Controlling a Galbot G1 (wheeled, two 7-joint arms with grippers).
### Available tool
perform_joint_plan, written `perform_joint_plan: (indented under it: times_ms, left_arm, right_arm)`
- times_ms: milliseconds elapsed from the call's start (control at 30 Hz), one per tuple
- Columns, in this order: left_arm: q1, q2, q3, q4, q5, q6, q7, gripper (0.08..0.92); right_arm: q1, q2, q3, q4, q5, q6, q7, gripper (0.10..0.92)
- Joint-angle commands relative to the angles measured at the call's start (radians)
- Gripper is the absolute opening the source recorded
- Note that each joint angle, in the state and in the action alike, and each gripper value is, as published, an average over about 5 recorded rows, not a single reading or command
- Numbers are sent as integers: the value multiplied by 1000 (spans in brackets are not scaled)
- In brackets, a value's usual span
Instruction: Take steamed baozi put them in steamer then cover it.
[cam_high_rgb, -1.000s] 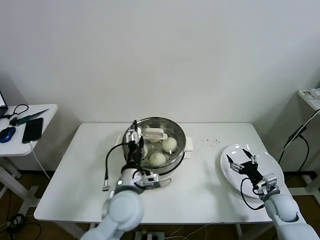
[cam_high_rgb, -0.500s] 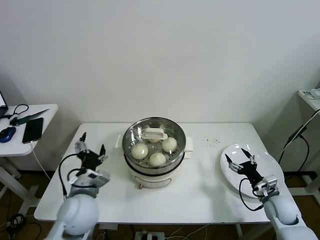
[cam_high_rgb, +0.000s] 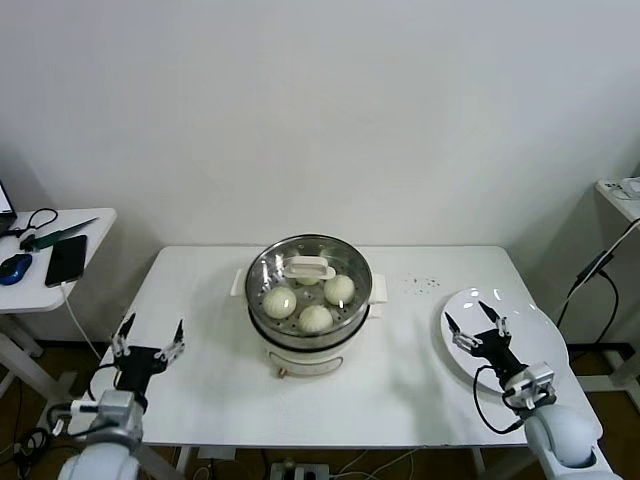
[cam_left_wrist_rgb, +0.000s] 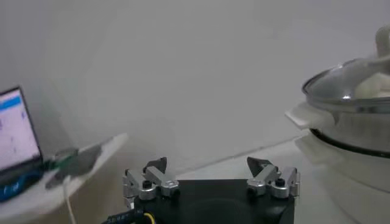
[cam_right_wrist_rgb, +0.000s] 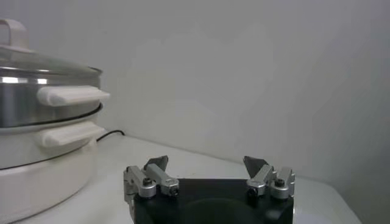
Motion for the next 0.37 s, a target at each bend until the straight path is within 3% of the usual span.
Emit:
perform_joint_plan:
  times_ms: [33, 367]
  left_arm:
    - [102, -71, -97, 35, -217, -196, 24, 823]
    - [111, -78, -90, 23, -199, -198, 37, 823]
  right_arm:
    - [-31, 40, 16, 39, -7, 5, 10, 823]
    - [-51, 41, 27, 52, -4, 6, 10, 823]
